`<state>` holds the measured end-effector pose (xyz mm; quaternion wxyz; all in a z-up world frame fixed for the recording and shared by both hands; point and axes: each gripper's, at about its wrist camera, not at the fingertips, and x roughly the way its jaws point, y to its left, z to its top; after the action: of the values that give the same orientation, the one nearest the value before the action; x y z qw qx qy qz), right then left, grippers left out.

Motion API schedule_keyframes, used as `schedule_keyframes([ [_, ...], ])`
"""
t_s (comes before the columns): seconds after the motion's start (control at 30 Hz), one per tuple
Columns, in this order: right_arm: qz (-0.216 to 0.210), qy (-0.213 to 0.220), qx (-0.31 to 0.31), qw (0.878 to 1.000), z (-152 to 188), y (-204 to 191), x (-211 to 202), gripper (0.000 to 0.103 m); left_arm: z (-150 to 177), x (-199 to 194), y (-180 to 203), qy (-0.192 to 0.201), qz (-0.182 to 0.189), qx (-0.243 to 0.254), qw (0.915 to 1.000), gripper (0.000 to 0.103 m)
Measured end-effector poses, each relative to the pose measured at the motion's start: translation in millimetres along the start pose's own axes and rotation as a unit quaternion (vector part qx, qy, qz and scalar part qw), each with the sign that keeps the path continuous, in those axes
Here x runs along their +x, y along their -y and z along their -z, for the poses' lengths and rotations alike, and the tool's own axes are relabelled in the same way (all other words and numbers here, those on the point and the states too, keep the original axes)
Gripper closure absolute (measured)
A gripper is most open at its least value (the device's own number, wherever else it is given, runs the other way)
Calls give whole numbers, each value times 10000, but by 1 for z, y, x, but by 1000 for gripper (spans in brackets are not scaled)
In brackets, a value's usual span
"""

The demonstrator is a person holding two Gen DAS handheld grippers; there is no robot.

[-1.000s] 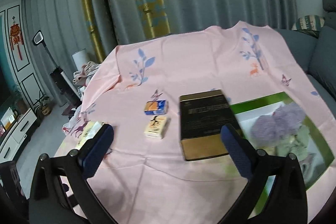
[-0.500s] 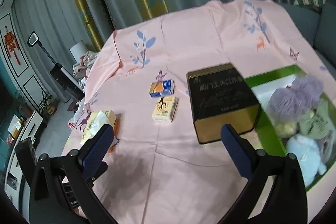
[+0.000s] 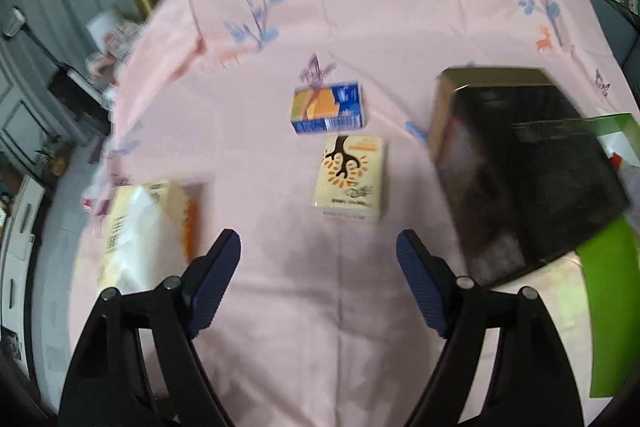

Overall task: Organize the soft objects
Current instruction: 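Move the right tool back to the small printed packet, then grasp the small cream printed packet with the right tool and lift it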

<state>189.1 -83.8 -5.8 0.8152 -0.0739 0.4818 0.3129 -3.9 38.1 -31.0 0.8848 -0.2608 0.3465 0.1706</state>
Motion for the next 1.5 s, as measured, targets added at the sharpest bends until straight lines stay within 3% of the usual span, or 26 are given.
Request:
schedule_keyframes([
  [0.17, 821, -170, -574, 9948, -15, -16, 45, 23, -5, -1, -15, -45, -58, -242, 9997, 18],
  [0.3, 874, -379, -332, 9949, -26, -6, 66, 23, -8, -4, -19, -15, 71, -370, 9993, 18],
  [0.47, 1322, -304, -394, 9900, -32, 1, 79, 23, -8, -6, -20, -19, 60, -383, 9992, 18],
  [0.57, 976, -344, -145, 9945, -33, 11, 83, 31, -9, -6, -21, -35, 73, -416, 9991, 18],
  [0.6, 922, -302, -136, 9952, -32, 12, 81, 46, -10, -6, -21, -36, 90, -418, 9991, 18],
  [0.63, 898, -248, -168, 9955, -30, 11, 78, 53, -9, -6, -20, -35, 101, -413, 9991, 18],
  [0.7, 870, -267, -259, 9955, -25, 9, 71, 52, -9, -5, -20, -36, 91, -398, 9992, 18],
  [0.87, 228, -320, -500, 9980, -1, 4, 39, 52, -8, -3, -19, -59, 73, -407, 9991, 18],
  [1.03, -570, -599, -750, 9937, 48, 7, -1, 52, -8, -4, -20, 16, 186, -505, 9986, 18],
  [1.2, -825, -886, -987, 9877, 88, 7, -20, 51, -5, -3, -16, 22, 217, -459, 9987, 18],
  [1.37, -562, -842, -1238, 9871, 114, 12, -34, 49, -1, -1, -10, -15, 309, -462, 9985, 18],
  [1.43, -568, -817, -1195, 9878, 118, 18, -39, 45, 2, 0, -5, -21, 300, -393, 9988, 18],
  [1.5, -672, -692, -1059, 9897, 117, 27, -45, 24, 4, 1, 0, -16, 357, -279, 9990, 18],
])
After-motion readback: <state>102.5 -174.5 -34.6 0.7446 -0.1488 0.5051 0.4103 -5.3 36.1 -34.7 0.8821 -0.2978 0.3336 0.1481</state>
